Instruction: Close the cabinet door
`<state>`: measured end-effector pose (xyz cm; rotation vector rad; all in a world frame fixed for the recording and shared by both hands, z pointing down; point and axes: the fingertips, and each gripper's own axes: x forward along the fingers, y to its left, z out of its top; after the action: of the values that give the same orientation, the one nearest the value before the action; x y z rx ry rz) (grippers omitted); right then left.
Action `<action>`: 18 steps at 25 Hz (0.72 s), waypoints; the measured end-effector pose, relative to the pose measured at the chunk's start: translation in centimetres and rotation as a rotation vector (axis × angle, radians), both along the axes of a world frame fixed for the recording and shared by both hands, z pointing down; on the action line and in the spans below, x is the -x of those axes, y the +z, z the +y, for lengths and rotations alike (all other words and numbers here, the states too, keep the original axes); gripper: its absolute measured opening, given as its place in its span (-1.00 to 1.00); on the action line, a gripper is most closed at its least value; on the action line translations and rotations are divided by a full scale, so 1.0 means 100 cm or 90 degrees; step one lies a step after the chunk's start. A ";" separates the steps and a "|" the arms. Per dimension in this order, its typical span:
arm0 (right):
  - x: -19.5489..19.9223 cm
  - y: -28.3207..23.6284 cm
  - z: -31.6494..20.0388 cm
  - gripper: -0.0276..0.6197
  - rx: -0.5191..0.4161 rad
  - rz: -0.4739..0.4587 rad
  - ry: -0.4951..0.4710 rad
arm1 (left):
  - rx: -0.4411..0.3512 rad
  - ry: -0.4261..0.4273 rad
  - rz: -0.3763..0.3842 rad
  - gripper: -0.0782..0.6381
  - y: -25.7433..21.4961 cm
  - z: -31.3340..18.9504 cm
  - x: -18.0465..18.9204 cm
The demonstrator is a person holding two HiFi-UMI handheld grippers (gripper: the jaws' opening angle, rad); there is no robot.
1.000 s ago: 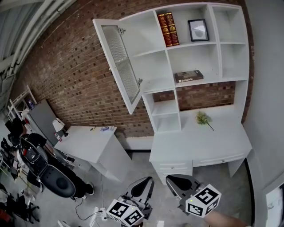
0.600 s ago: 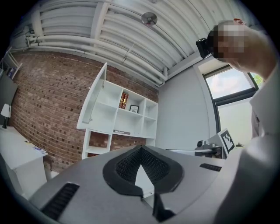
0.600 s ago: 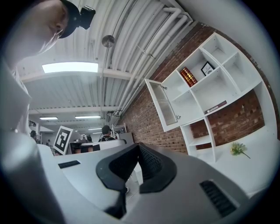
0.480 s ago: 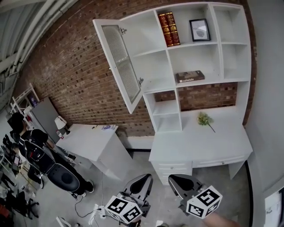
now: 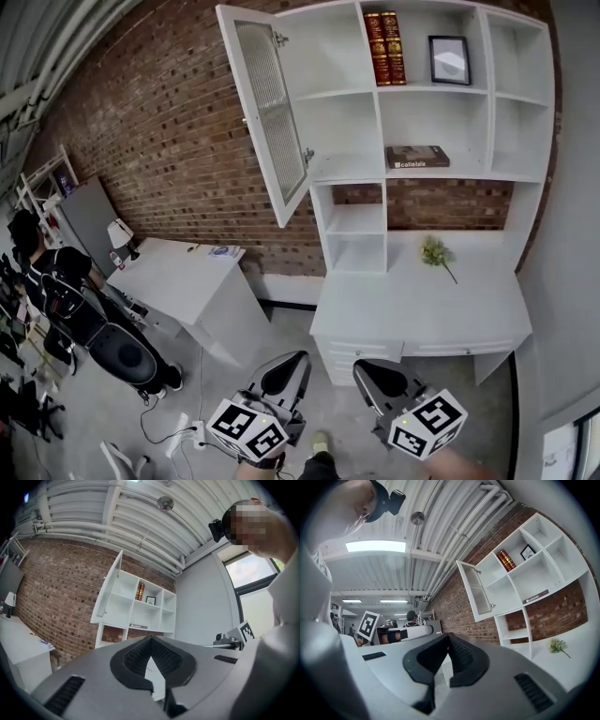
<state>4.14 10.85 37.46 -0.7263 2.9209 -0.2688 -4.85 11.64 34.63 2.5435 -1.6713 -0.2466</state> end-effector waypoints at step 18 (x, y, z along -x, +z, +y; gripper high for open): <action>0.192 -0.024 -0.214 -0.63 -0.069 0.016 0.102 | -0.003 0.075 -0.014 -0.75 0.013 -0.196 0.156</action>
<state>-15.03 -10.58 35.04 -0.9453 2.8524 -0.0862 -20.45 -7.94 35.98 2.6451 -1.5231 -0.2153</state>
